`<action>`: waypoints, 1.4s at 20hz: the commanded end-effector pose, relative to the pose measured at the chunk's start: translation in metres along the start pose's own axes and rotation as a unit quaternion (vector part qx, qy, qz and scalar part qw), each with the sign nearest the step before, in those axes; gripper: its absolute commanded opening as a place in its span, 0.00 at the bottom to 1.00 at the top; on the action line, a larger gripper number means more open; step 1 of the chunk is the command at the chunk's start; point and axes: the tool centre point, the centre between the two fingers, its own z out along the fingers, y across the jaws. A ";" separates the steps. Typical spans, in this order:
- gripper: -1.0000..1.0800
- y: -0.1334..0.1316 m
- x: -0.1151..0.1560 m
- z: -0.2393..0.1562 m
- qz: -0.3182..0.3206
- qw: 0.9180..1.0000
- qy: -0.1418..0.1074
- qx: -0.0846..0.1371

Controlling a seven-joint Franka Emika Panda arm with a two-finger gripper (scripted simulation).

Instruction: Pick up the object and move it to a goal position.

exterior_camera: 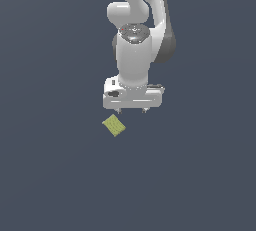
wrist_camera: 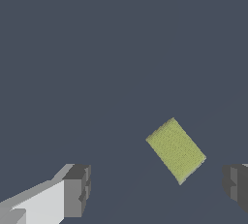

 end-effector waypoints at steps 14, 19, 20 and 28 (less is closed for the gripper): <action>0.96 0.013 -0.010 -0.007 0.020 1.000 -0.010 0.004; 0.96 0.015 -0.010 -0.004 0.014 1.000 -0.011 0.003; 0.96 0.016 -0.010 -0.003 0.011 1.000 -0.011 0.003; 0.96 0.026 -0.013 0.016 -0.034 0.999 -0.012 0.001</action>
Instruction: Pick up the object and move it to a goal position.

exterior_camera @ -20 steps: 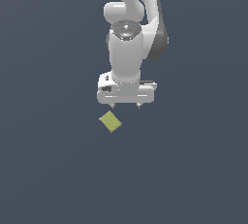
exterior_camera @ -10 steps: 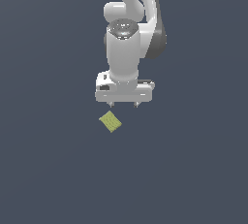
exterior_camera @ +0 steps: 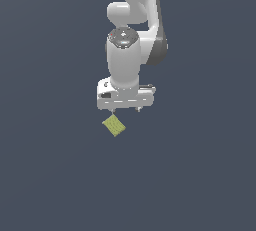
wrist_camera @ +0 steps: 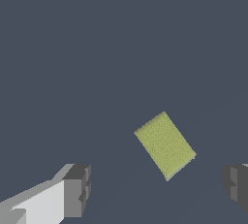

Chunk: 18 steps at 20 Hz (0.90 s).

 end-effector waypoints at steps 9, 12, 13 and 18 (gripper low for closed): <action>0.96 0.023 -0.009 0.042 -0.104 0.995 -0.005 -0.004; 0.96 0.030 -0.014 0.056 -0.140 0.990 -0.006 -0.004; 0.96 0.032 -0.015 0.060 -0.152 0.988 -0.006 -0.004; 0.96 0.043 -0.023 0.083 -0.211 0.977 -0.008 -0.003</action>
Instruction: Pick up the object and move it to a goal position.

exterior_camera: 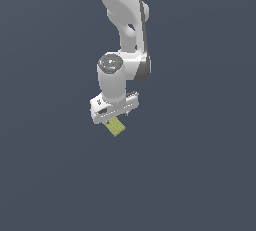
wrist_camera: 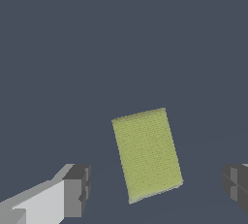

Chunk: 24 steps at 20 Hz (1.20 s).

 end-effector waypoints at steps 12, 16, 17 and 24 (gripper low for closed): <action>0.96 0.010 -0.022 0.043 -0.115 0.993 -0.001 0.004; 0.96 0.011 -0.024 0.047 -0.127 0.992 -0.001 0.004; 0.96 0.011 -0.025 0.048 -0.129 0.992 -0.001 0.004; 0.96 0.011 -0.025 0.053 -0.128 0.992 -0.001 0.004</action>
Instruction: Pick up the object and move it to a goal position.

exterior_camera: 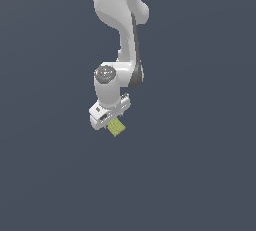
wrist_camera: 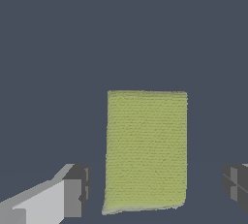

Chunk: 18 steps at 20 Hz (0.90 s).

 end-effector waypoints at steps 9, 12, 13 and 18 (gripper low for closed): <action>0.96 -0.001 -0.001 0.041 -0.002 1.000 0.000 0.000; 0.96 -0.001 -0.001 0.047 -0.002 1.000 0.000 0.000; 0.96 0.000 -0.001 0.048 -0.002 1.000 0.000 0.000; 0.00 0.000 0.000 0.048 -0.002 1.000 0.000 0.000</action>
